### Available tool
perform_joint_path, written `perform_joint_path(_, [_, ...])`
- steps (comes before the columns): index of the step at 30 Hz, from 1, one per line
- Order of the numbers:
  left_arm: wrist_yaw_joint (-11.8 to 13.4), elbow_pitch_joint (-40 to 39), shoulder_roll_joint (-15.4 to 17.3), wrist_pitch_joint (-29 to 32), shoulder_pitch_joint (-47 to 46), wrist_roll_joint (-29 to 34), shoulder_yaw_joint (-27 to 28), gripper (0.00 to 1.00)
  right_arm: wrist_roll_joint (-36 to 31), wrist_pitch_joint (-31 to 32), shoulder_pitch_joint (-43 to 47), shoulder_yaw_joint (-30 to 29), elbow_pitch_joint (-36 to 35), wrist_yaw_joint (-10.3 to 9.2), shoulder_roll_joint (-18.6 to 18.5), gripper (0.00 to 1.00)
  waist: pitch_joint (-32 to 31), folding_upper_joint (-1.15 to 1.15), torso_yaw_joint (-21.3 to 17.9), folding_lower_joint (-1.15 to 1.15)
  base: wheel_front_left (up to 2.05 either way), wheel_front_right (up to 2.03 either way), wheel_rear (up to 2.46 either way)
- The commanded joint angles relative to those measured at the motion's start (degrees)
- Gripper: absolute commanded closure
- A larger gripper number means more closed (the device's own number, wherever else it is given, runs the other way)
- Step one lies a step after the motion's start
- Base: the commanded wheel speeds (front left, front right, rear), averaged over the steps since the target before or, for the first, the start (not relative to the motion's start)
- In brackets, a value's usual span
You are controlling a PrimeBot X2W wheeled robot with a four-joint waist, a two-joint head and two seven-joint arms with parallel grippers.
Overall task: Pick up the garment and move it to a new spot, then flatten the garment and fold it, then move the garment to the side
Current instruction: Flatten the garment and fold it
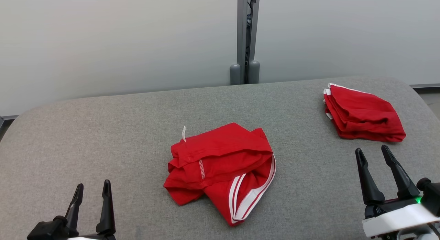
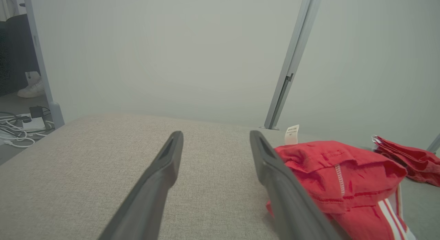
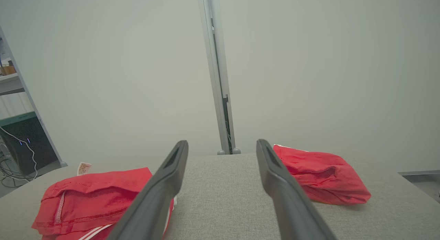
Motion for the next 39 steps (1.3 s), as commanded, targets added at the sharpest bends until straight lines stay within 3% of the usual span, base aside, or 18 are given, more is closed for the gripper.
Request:
perform_joint_path(1, [-0.1,0.1,0.3,-0.3,-0.2,0.3,0.4,0.0,0.4,-0.2,0.5,-0.2,0.0,0.01,-0.3,0.0,0.0,0.0,0.0,0.0,0.0,0.0,0.0])
perform_joint_path(16, [-1.3,1.1,-1.0,-0.3,-1.0,1.6,1.0,0.0,1.4,-0.2,0.1,2.0,0.5,0.01,-0.7,0.0,-0.1,0.0,0.9,0.0,0.0,0.0,0.0])
perform_joint_path(24, [-1.8,1.6,-1.2,-0.3,-1.5,2.1,0.5,0.0,7.2,1.4,-2.4,14.5,1.1,0.01,-2.7,0.0,-0.1,0.0,4.1,0.0,0.0,0.0,0.0])
perform_joint_path(31, [-2.3,2.1,-1.4,-0.2,-1.5,2.5,-0.5,0.0,13.5,9.0,-5.4,26.8,5.2,0.02,-3.2,0.0,0.0,0.0,9.4,0.0,0.0,0.0,0.0])
perform_joint_path(39, [-2.4,2.5,-1.4,0.2,-1.7,2.7,-1.5,0.0,16.3,15.7,-7.4,32.1,13.2,0.02,-2.2,0.0,0.1,0.0,15.0,0.0,0.0,0.0,0.0])
